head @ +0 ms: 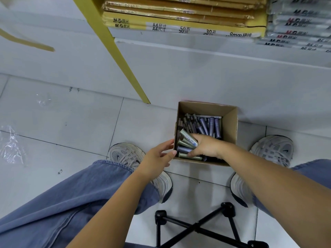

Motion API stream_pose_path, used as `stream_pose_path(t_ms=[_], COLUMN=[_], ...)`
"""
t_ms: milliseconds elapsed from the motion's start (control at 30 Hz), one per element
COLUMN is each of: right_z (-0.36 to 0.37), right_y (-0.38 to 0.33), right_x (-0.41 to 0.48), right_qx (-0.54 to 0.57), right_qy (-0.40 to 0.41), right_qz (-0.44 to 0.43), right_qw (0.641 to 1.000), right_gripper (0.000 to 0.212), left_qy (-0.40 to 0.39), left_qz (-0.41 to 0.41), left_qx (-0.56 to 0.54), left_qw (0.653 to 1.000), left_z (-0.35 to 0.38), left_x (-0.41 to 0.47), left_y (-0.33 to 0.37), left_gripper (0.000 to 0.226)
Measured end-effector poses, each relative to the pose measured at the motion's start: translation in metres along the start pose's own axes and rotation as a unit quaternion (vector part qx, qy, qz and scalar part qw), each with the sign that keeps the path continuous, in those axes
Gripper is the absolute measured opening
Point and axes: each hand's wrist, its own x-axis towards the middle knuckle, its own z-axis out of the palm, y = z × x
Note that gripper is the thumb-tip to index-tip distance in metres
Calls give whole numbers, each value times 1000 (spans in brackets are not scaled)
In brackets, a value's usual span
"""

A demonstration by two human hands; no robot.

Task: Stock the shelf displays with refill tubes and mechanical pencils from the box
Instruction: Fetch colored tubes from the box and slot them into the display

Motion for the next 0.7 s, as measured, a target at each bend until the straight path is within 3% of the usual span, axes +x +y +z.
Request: stream_pose_path(t_ms=[233, 333, 433, 533, 633, 700], right_z=[-1, -7, -11, -12, -11, -11], right_y=[3, -2, -14, -32, -50, -59], right_x=[-2, -13, -37, -64, -86, -100], right_qx=[49, 152, 230, 254, 275, 277], right_qy=[77, 120, 171, 201, 217, 230], right_qz=[-32, -68, -119, -180, -223, -247], right_qw=[995, 979, 951, 929, 910, 900], right_gripper=[77, 73, 67, 61, 57, 55], left_qy=[21, 110, 205, 148, 17, -13], left_qz=[-19, -4, 81, 111, 87, 81], left_qx=[-21, 27, 79, 2, -198, -274], left_qw=[999, 994, 972, 983, 976, 958], left_z=[1, 5, 13, 23, 34, 38], left_x=[3, 2, -2, -6, -15, -22], left_y=[-4, 0, 20, 50, 81, 95], left_gripper=[45, 44, 29, 13, 21, 25])
